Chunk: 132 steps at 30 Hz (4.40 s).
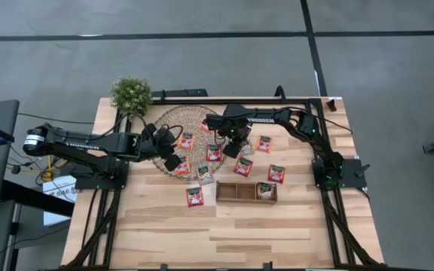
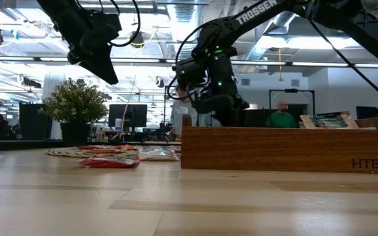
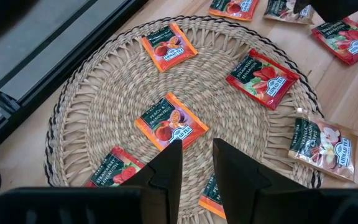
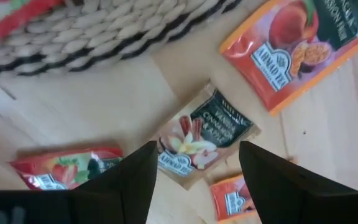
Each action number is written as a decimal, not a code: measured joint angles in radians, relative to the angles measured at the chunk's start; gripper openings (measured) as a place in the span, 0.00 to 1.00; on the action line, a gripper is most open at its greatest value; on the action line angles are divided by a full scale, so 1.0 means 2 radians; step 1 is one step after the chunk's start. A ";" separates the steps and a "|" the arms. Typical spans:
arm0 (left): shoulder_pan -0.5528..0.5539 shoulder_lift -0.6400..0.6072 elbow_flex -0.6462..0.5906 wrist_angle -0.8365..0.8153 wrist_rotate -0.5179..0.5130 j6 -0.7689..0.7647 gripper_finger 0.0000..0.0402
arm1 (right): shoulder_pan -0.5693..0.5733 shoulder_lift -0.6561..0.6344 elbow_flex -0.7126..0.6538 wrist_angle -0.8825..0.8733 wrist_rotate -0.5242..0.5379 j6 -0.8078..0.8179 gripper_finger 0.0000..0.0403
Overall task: Pick & Place Tea
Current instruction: Put the top brown tea bag into the right slot of the wooden organizer
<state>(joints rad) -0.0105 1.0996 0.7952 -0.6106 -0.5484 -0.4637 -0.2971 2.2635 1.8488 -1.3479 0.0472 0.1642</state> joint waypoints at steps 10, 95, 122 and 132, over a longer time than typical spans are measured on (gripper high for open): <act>0.000 0.000 0.000 0.000 0.000 0.000 0.21 | -0.039 0.000 -0.015 0.015 -0.053 0.054 0.55; 0.000 0.000 0.000 0.000 0.000 0.000 0.21 | -0.103 0.046 -0.018 0.033 -0.243 0.190 0.10; 0.000 0.000 0.000 0.019 0.029 -0.002 0.21 | -0.056 -0.060 -0.019 -0.033 -0.104 0.167 0.00; 0.000 0.000 0.000 0.021 0.033 -0.002 0.21 | 0.053 -0.171 -0.018 -0.046 0.005 0.292 0.00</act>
<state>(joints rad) -0.0104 1.0992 0.7952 -0.5678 -0.4815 -0.4679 -0.1914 1.9215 1.8126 -1.4406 0.0581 0.7491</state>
